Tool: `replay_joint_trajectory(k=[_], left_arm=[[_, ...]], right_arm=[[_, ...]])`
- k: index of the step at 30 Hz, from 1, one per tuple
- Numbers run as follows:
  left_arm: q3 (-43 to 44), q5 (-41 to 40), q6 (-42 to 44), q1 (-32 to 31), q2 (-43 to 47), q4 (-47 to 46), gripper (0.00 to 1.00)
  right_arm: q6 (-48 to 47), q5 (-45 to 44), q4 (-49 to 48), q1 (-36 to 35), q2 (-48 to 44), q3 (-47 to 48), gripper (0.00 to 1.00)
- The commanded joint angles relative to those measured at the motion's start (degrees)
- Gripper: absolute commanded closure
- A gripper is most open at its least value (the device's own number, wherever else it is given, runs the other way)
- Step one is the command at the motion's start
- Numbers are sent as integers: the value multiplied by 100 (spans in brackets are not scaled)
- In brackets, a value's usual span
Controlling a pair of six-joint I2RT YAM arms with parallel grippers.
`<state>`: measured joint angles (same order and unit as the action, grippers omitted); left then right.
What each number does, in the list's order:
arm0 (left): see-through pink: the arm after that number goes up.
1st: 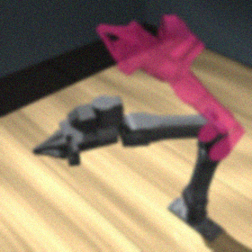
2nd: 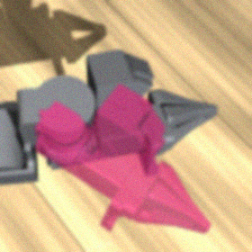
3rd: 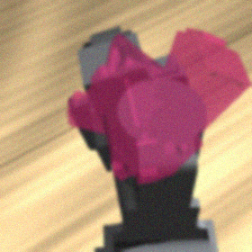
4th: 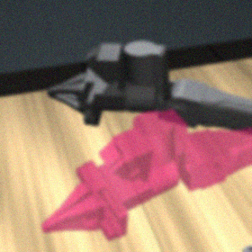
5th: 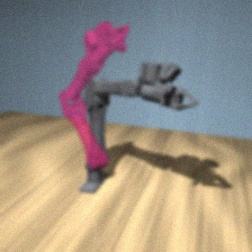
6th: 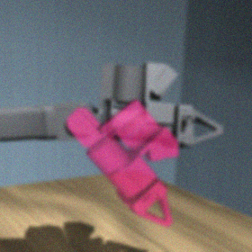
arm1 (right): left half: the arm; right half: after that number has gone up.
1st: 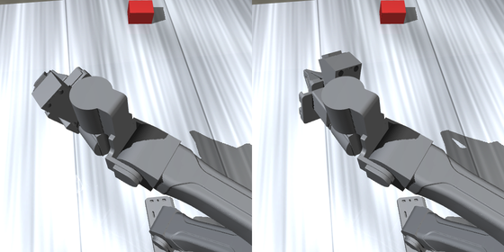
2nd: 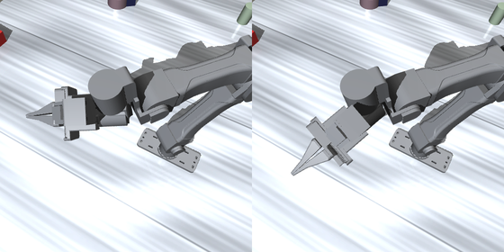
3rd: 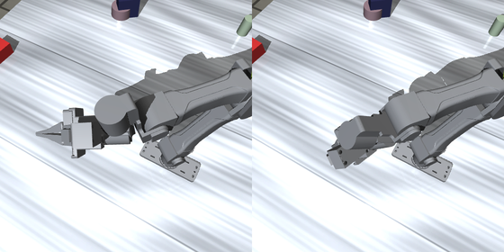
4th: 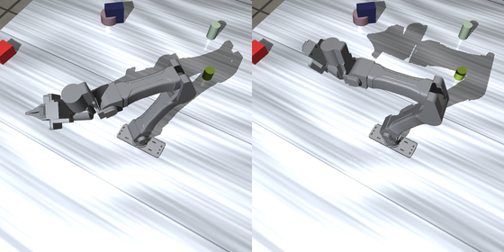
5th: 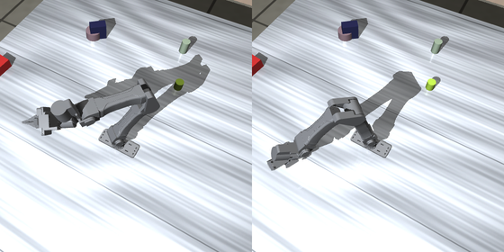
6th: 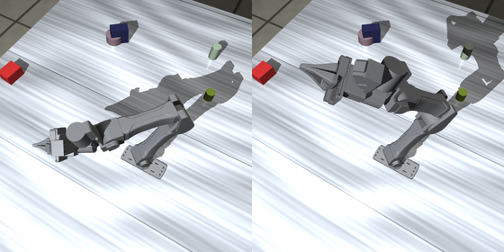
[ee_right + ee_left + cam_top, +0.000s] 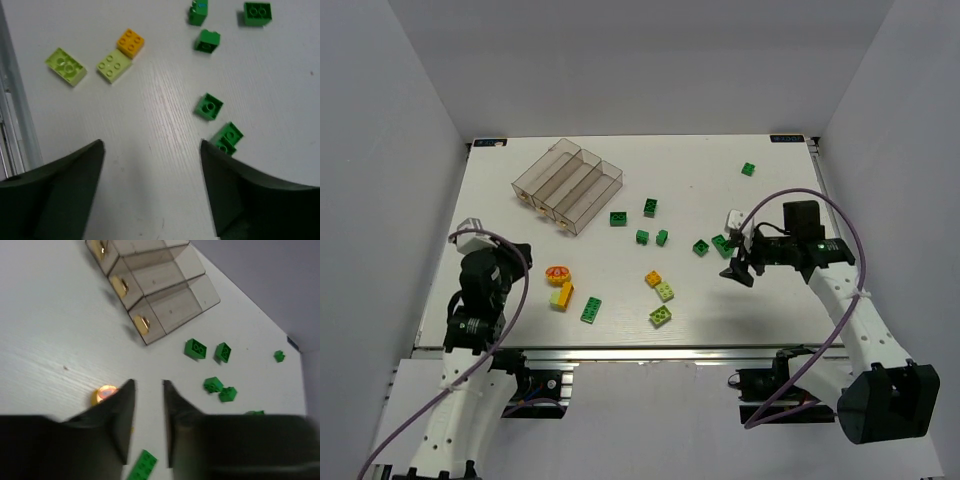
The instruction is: Sort the legos into containers by color
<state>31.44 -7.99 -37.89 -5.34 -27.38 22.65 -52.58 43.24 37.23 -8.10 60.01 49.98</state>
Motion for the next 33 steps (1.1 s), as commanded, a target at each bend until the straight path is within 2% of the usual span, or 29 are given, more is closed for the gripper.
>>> replay_joint_trajectory(k=[1, 2, 3, 4, 5, 6, 8, 9, 10, 13, 16, 18, 24, 33], left_arm=[[116, 253, -140, 16, -486, 309, 74], [151, 315, -209, 16, -610, 449, 85], [160, 411, -262, 25, -715, 511, 86], [169, 438, -315, 25, -873, 573, 86], [169, 456, -420, 16, -944, 704, 86], [169, 465, -482, 16, -989, 775, 71], [196, 377, -666, 16, -1137, 968, 48], [196, 377, -702, 16, -1217, 1160, 33], [187, 473, -728, 16, -1304, 1223, 28], [47, 684, -746, 16, -1682, 1233, 20], [46, 790, -746, -2, -2087, 1180, 12], [203, 790, -729, -45, -2393, 1250, 2], [862, 334, -553, -388, -3544, 1329, 2], [1118, 34, -843, -573, -4600, 960, 2]], right_arm=[[-792, 967, 452, -392, 28, -23, 26], [-450, 592, 51, -542, 63, -49, 36], [-64, 389, -188, -805, 81, -75, 45], [367, 256, -338, -886, 116, -111, 63], [493, 150, -444, -956, 125, -120, 66], [598, 132, -515, -1009, 116, -154, 66], [888, 27, -664, -1141, 38, -277, 48], [994, -35, -795, -1220, 2, -313, 39], [1091, -96, -840, -1247, -24, -348, 27], [1250, -176, -902, -1291, -42, -436, 20], [1338, -264, -946, -1334, -51, -515, 18], [1364, -264, -955, -1343, -51, -541, 16], [1443, -246, -1008, -1344, -77, -603, 12], [1338, -369, -981, -1352, -121, -647, 11]])
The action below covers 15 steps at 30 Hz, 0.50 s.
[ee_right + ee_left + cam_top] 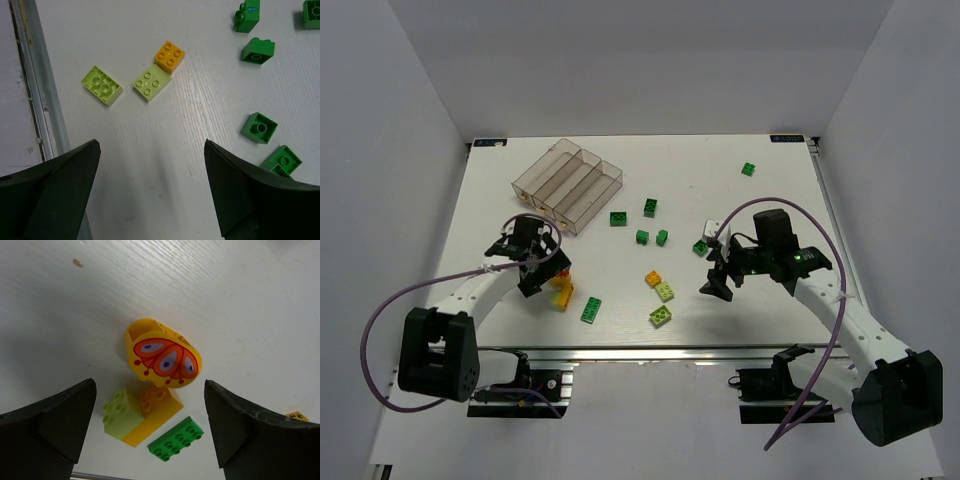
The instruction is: Sort the legos into containers by color
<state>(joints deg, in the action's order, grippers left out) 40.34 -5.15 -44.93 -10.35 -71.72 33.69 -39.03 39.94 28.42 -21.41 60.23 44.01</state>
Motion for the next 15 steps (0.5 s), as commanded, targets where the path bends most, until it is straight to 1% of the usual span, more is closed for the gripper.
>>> replay_joint_trajectory(k=[1, 7, 10, 12, 15], left_arm=[[246, -302, -157, -72, -227, -144, 2], [378, -382, -201, -187, -650, -337, 6], [606, -461, -157, -283, -983, -346, 7], [729, -513, -104, -380, -1185, -355, 10], [818, -627, -51, -494, -1510, -302, 13]], right_arm=[[-26, -48, -100, -21, -151, -50, 11], [-53, -57, -144, -21, -143, -94, 10], [-61, -39, -171, -21, -134, -112, 10], [-61, -39, -188, -13, -108, -103, 11], [-79, -74, -206, -21, -125, -121, 11]])
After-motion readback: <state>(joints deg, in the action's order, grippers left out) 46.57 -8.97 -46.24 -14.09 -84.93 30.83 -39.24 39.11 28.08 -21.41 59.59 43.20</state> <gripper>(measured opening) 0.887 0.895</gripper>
